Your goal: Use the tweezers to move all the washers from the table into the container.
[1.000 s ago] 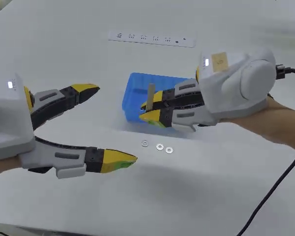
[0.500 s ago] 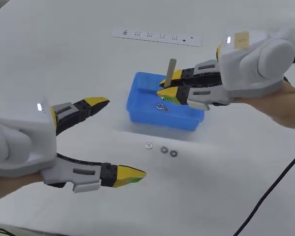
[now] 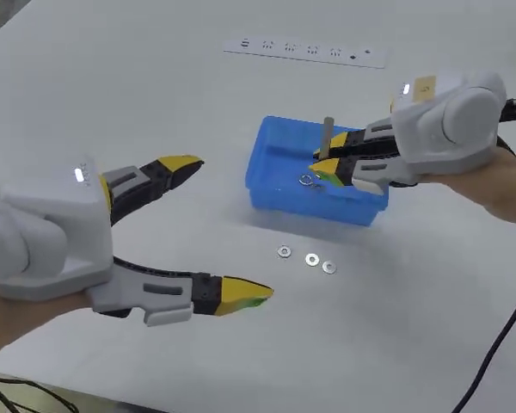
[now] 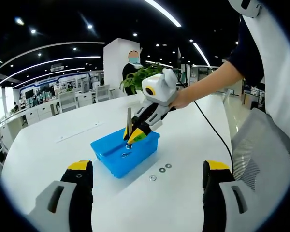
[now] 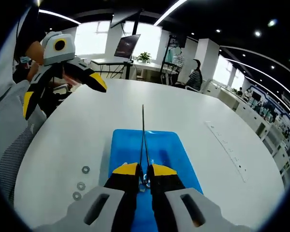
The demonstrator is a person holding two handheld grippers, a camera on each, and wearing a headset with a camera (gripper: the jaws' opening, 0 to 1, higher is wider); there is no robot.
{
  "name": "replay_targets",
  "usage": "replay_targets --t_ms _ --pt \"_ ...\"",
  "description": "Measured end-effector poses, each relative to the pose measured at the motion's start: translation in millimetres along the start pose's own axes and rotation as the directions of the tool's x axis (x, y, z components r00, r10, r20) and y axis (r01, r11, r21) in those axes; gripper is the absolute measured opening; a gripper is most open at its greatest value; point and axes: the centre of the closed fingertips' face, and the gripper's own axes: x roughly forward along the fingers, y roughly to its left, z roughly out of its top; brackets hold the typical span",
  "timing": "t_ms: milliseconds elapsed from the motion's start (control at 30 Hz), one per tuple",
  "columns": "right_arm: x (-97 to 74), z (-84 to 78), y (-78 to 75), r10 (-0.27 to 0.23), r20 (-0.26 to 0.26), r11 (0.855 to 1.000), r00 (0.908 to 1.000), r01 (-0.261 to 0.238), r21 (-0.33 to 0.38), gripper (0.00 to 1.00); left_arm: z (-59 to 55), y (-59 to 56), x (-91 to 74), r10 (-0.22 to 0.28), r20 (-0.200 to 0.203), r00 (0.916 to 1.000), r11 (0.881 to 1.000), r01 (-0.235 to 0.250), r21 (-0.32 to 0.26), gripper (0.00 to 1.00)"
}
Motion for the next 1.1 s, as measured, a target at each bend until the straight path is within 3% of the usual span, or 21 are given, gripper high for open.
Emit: replay_targets --t_ms 200,300,667,933,1100 --pt "2.2 -0.4 2.2 0.005 0.016 1.0 0.9999 -0.006 0.01 0.09 -4.7 2.4 -3.0 0.02 -0.012 0.9997 0.999 -0.021 -0.024 0.99" --pt "3.6 -1.6 0.0 0.004 0.024 1.0 0.9997 -0.005 0.016 0.09 2.1 3.7 -3.7 0.033 0.034 0.9989 0.995 -0.029 -0.092 1.0" --pt "5.6 -3.9 1.9 0.006 0.031 0.999 0.9995 -0.007 0.033 0.1 0.4 9.2 -5.3 0.049 0.014 0.9987 0.995 -0.047 -0.09 1.0" --pt "4.2 -0.7 1.5 0.001 0.038 0.999 0.9993 -0.002 0.033 0.09 -2.5 4.2 -3.1 0.034 0.004 0.9994 0.995 -0.034 -0.091 0.99" --pt "0.9 2.9 -0.8 -0.014 0.039 1.0 0.9992 0.013 0.019 0.08 10.0 8.8 0.7 0.032 0.04 0.9987 0.996 -0.029 -0.089 0.99"
